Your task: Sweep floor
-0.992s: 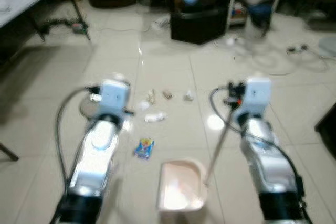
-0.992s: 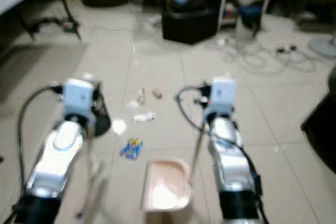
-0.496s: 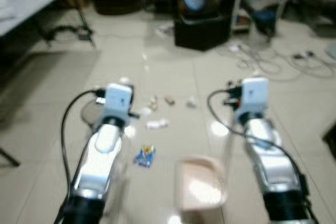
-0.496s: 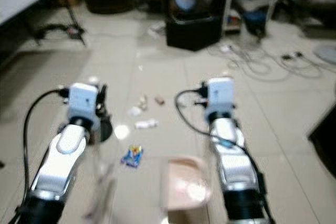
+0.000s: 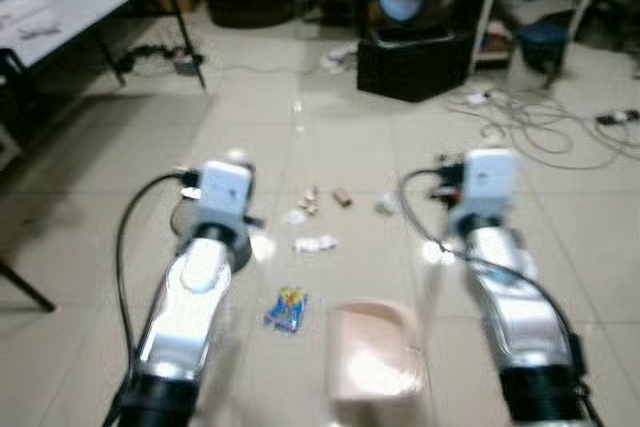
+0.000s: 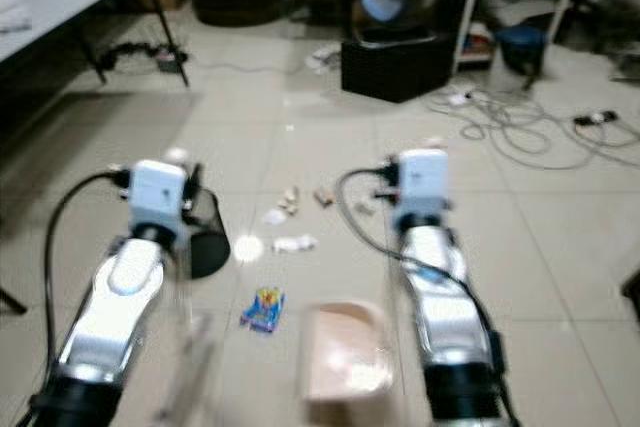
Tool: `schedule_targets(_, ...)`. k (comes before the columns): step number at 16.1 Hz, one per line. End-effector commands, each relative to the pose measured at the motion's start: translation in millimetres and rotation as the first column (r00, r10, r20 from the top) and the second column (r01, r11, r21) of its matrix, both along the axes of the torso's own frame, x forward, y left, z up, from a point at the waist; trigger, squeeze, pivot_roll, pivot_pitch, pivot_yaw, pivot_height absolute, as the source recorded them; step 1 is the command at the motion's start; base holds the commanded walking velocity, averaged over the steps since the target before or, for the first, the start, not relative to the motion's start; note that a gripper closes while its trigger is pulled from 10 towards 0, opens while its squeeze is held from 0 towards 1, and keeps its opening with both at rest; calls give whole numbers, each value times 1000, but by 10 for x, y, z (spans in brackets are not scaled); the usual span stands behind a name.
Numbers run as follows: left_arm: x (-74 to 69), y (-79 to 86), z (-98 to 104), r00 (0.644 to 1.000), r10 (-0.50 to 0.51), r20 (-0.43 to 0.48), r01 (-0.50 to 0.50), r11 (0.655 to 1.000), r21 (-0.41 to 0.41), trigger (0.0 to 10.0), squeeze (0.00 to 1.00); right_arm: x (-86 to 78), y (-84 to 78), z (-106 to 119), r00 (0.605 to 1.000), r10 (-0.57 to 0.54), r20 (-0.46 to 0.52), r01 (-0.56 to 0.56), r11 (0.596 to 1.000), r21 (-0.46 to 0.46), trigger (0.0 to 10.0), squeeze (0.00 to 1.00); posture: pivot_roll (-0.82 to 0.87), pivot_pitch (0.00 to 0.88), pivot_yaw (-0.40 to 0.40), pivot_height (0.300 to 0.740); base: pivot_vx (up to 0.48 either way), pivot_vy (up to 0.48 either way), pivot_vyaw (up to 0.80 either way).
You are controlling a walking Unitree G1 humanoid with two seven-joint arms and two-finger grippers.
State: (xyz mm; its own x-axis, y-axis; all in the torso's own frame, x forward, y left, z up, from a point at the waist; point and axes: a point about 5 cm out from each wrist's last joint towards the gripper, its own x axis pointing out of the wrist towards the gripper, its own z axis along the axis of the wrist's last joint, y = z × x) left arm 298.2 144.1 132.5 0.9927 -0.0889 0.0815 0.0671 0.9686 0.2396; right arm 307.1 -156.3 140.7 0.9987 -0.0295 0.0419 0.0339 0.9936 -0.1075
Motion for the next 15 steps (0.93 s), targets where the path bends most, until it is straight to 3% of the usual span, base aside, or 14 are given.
schedule_targets(1,25,92,77,999,23,34,-25,999,32,10000,0,17,105,76,999,31,38,-32,999,12,10000,0,-68,0,51,740,375,0,0)
schedule_targets(15,75,84,14,1000,8,13,-8,998,69,10000,0,91,0,-27,999,-24,32,25,1000,-17,10000,0,-52,17,80,740,371,0,0)
